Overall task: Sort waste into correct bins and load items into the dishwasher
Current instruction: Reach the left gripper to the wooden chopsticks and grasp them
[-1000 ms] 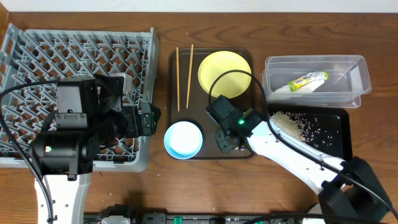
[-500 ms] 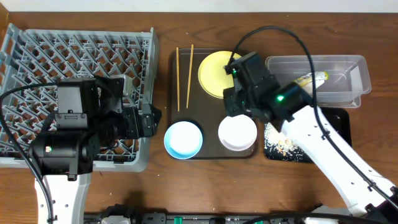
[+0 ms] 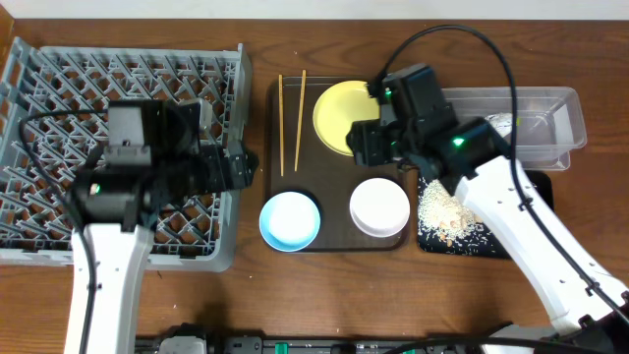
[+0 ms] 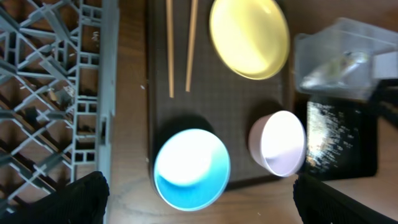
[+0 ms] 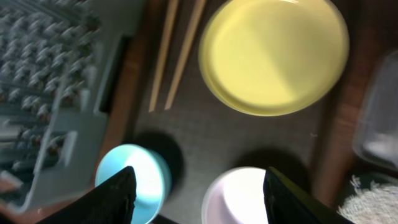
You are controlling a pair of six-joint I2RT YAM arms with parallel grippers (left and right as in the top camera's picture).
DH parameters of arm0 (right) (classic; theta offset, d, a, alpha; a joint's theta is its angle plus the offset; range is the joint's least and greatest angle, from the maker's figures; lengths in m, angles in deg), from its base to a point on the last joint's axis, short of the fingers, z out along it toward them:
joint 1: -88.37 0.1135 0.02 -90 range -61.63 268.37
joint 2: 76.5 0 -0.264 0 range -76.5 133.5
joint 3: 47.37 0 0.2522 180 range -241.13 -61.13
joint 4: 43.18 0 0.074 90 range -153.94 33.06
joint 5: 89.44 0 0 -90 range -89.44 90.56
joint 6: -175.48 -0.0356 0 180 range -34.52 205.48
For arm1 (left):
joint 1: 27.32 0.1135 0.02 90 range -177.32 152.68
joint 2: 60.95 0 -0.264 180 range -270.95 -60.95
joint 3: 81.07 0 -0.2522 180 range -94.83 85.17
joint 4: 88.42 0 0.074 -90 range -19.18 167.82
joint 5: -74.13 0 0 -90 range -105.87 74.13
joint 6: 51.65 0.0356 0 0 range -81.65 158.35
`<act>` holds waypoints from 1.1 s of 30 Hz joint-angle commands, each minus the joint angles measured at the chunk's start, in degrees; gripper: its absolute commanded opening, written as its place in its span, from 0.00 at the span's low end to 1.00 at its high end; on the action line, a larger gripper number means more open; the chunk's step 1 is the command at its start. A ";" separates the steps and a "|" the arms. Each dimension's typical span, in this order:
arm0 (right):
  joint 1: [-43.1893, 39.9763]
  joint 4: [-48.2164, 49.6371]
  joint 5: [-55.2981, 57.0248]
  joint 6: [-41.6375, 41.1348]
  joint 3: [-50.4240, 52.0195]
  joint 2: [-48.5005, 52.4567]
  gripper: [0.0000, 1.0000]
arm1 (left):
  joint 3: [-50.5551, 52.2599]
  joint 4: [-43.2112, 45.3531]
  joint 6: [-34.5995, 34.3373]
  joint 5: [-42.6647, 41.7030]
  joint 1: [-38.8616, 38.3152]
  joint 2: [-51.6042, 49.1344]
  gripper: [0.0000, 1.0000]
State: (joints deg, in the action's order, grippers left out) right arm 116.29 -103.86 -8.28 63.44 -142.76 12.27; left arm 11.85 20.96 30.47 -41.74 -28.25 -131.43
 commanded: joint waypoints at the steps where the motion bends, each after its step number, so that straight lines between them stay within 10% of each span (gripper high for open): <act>1: -3.56 -1.77 -0.48 -2.43 -1.20 0.74 0.65 | -0.87 1.84 0.37 4.15 -0.22 -4.00 0.98; 13: -7.87 -14.64 -0.22 -1.25 -1.18 0.74 0.73 | -0.92 16.83 0.98 27.32 -15.21 -16.28 0.91; 33: -7.61 -18.05 -0.26 -1.29 -1.14 0.74 0.99 | -17.03 19.63 -0.96 26.36 -17.81 -39.17 0.75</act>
State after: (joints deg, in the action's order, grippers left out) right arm 108.95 -121.28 -8.57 61.88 -142.84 12.31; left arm -3.99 41.05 29.57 -16.69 -46.35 -169.70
